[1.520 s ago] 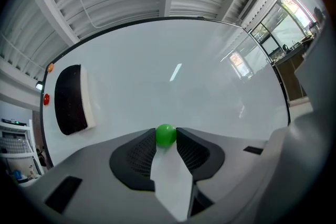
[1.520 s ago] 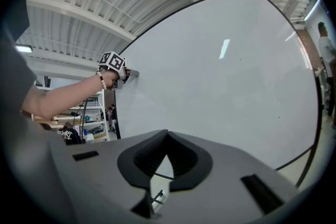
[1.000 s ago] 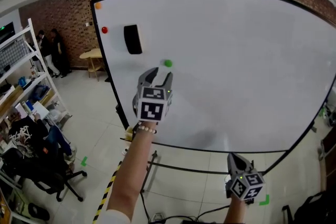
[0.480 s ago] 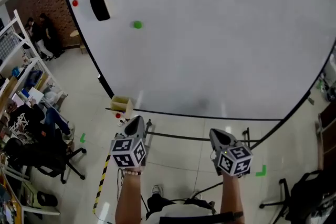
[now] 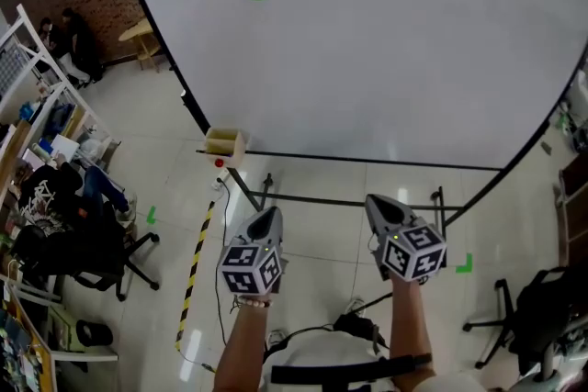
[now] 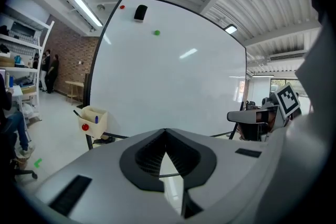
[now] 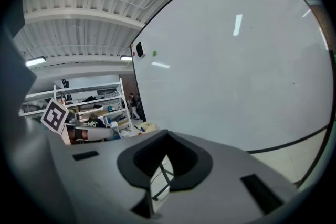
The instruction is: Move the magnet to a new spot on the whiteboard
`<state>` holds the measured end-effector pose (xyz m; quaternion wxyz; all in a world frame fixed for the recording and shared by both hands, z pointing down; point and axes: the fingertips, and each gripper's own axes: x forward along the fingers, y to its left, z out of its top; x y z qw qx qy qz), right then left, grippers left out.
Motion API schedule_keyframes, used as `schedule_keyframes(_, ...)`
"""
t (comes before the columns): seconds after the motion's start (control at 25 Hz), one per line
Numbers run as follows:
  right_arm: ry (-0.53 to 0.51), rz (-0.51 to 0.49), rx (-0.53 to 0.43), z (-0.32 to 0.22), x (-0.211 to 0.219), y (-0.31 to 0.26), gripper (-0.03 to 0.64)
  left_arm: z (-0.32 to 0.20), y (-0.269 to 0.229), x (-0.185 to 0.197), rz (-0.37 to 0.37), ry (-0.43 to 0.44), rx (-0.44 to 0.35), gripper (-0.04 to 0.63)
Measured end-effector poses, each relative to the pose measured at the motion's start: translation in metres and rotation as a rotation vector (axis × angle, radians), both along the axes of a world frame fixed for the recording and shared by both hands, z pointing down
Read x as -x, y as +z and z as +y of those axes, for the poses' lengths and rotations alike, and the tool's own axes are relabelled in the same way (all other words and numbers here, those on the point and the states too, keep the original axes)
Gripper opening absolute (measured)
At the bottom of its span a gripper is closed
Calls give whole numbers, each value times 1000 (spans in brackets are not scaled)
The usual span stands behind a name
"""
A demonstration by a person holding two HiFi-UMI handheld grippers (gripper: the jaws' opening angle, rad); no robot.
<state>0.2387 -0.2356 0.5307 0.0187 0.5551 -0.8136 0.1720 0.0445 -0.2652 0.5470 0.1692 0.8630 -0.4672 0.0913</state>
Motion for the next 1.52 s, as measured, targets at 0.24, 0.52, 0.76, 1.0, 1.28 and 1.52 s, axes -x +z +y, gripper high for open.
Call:
schedule_keyframes(0.24,50,9,3,45,88,9,11,37,6,59,37,100,-2,3)
schedule_keyframes(0.52,99,19,25,102,190,13,11,82,1,127,60,205,-7,3)
schedule_keyframes(0.76,102,1,39,140,238,14,11,116,1,158,85,244,11,3)
schedule_keyframes(1.0,63,18,23,155,255,2,11,137,-7,171,99,220,0,3)
schedule_keyframes(1.28,55,24,-13,168,250,-11,11,151,-14,171,86,204,-19,3)
schedule_keyframes(1.52,51,40,-33,180,226,-13,11,158,-29,166,84,153,-65,3)
